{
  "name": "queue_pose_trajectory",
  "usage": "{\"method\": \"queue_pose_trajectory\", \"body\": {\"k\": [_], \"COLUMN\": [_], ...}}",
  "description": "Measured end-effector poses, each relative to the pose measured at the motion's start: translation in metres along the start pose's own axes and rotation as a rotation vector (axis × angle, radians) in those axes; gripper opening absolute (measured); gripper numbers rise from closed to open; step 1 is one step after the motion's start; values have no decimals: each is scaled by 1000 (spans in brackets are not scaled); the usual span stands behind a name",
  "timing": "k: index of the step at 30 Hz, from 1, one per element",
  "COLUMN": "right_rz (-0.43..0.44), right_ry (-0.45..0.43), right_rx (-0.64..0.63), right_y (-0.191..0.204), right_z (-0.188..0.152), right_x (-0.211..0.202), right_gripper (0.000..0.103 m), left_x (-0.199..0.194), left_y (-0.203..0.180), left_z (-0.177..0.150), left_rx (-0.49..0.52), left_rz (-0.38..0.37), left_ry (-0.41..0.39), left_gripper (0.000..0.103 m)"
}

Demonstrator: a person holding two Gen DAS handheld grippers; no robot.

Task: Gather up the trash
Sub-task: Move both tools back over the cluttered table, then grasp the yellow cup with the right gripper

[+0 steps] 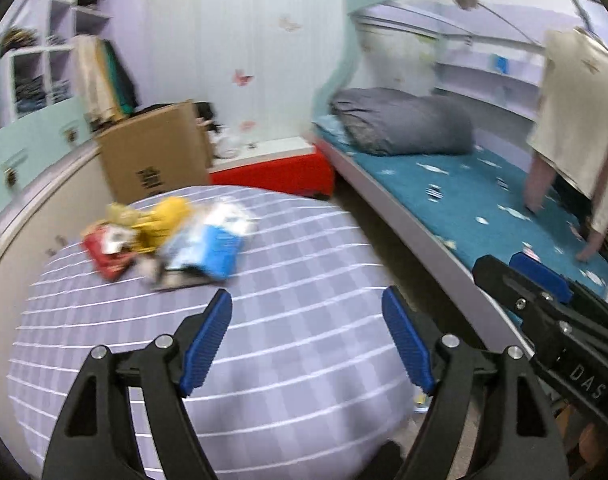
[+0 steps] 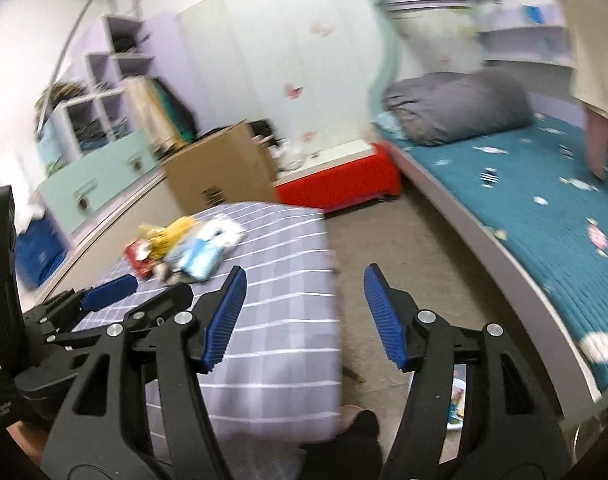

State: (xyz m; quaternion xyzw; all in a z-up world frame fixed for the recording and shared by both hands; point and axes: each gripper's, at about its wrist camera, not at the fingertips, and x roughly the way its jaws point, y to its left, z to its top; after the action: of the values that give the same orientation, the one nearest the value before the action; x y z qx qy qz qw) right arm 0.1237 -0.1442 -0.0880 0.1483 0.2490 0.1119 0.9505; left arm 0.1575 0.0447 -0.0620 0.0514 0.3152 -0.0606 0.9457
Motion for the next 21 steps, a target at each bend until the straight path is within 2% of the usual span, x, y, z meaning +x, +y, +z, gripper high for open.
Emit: {"method": "queue_pose_trajectory", "body": {"k": [7,10,15,21], "right_rz": [114,128,122,90], "right_ry": [95,121,156,178], "right_rx": [-112,-146,-253,-351], "right_y": [81,108,150,189], "right_z": [3,2,7,15], "right_x": [68,88,124,168], "right_gripper": [61,61,61,61], "left_x": [8,13,27,51], "left_y": [108,143,195,233], "left_z": [-4,-4,-1,4], "left_rx": [-124,-158,-203,-237], "left_rz": [135,178,210,242], "left_ry": [26,32,54,88], "left_gripper": [76,76,76,76]}}
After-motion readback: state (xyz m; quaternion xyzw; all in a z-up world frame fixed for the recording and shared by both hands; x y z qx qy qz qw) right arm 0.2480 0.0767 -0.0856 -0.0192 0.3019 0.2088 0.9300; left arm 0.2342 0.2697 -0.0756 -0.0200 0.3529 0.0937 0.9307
